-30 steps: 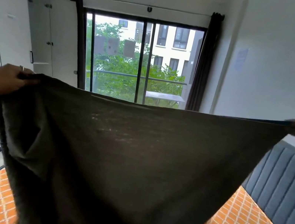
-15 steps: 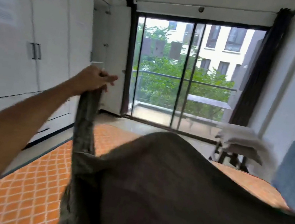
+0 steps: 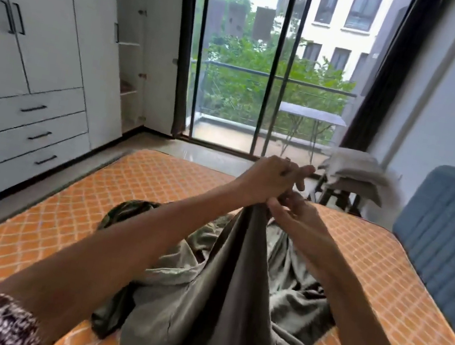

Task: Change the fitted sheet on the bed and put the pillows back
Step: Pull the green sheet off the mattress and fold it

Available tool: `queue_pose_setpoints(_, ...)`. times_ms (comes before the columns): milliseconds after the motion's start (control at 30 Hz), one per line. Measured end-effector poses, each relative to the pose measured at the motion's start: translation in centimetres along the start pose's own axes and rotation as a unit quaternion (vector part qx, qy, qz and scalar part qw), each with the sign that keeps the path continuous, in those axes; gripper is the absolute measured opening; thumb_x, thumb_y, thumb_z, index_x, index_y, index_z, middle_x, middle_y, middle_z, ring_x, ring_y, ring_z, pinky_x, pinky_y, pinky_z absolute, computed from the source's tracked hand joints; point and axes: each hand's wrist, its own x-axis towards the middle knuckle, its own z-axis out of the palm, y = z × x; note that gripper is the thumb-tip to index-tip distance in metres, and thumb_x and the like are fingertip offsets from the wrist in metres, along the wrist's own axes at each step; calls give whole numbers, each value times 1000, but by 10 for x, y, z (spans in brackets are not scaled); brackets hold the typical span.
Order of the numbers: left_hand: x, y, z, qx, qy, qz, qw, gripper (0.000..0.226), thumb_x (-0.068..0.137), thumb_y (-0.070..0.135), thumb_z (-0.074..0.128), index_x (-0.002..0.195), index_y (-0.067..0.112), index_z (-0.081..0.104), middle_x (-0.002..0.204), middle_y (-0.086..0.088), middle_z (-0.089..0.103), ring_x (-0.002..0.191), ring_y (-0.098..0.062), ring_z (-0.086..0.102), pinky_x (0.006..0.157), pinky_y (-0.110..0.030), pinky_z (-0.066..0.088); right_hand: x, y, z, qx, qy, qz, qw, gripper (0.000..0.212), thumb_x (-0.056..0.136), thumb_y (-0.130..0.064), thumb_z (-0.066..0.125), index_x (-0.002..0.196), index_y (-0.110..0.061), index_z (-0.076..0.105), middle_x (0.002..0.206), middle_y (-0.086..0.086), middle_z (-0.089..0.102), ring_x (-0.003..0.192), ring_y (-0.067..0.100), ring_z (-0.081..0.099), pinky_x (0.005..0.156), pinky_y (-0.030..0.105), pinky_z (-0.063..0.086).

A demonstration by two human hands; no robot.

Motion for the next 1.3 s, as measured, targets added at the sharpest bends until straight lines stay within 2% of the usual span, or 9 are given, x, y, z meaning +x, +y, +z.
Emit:
queue_pose_setpoints(200, -12, 2, -9, -19, -27, 1, 999, 49, 101, 43, 37, 100, -1, 60, 73, 5, 51, 63, -3, 48, 63, -17, 38, 4, 7, -1, 135, -19, 63, 989, 63, 64, -32, 80, 113, 2, 62, 111, 18, 68, 105, 27, 65, 90, 32, 54)
queue_pose_setpoints(400, -32, -21, -18, -109, -103, -27, 988, 48, 81, 31, 75, 119, 17, 47, 104, -3, 60, 83, -12, 64, 77, -28, 54, -12, 0, -25, 95, 15, 15, 995, 47, 67, -29, 72, 102, 3, 65, 97, 14, 69, 92, 21, 65, 81, 23, 55)
queue_pose_setpoints(500, -42, -30, -13, -83, -181, -9, 980, 14, 85, 14, 72, 95, 12, 62, 74, 13, 62, 57, 5, 54, 58, -11, 43, -28, 1, -45, 87, 5, -16, 996, 52, 65, -35, 74, 100, 3, 64, 97, 15, 66, 91, 18, 63, 80, 22, 54)
queue_pose_setpoints(567, -47, -28, -5, -45, -199, 22, 979, 19, 88, 10, 68, 72, 19, 61, 52, 17, 54, 47, 6, 45, 51, -10, 33, -38, 3, -54, 77, 3, -10, 997, 47, 64, -38, 75, 97, -5, 66, 94, 9, 68, 88, 15, 65, 78, 21, 54)
queue_pose_setpoints(700, -48, -19, 18, 40, -147, 95, 984, 16, 84, 18, 73, 73, 7, 68, 62, -3, 62, 58, -8, 51, 63, -31, 42, -58, 5, -61, 1, 36, 14, 999, 52, 63, -48, 74, 100, -12, 67, 95, 4, 72, 89, 11, 67, 78, 21, 55)
queue_pose_setpoints(833, -52, -5, 33, 66, -115, 146, 980, 14, 81, 18, 75, 89, 6, 75, 72, -4, 67, 69, -15, 58, 68, -28, 42, -73, 1, -60, -106, 102, -26, 989, 11, 85, -19, 64, 90, -11, 68, 81, -3, 71, 77, 5, 63, 73, 19, 52)
queue_pose_setpoints(933, -58, -3, 39, 41, -126, 138, 981, 16, 81, 23, 76, 92, 11, 75, 76, 2, 70, 74, -13, 65, 71, -26, 46, -86, 0, -61, -104, 116, -48, 987, 15, 86, -9, 62, 81, -21, 69, 76, -9, 68, 75, 2, 62, 70, 14, 50)
queue_pose_setpoints(1133, -95, -45, 52, 7, -140, 92, 986, 26, 79, 12, 77, 103, 10, 67, 84, 12, 63, 70, 9, 59, 67, -3, 41, -110, 4, -65, -79, 104, -50, 990, 11, 71, -44, 70, 78, -35, 72, 77, -12, 68, 79, 3, 61, 73, 14, 49)
queue_pose_setpoints(1300, -147, -71, 69, 7, 36, 14, 999, 24, 82, 26, 76, 85, 11, 57, 71, 6, 57, 60, -8, 55, 57, -15, 44, -122, 6, -74, -52, 105, -34, 993, 41, 59, -62, 78, 82, -29, 72, 80, -9, 68, 82, 7, 62, 73, 16, 51)
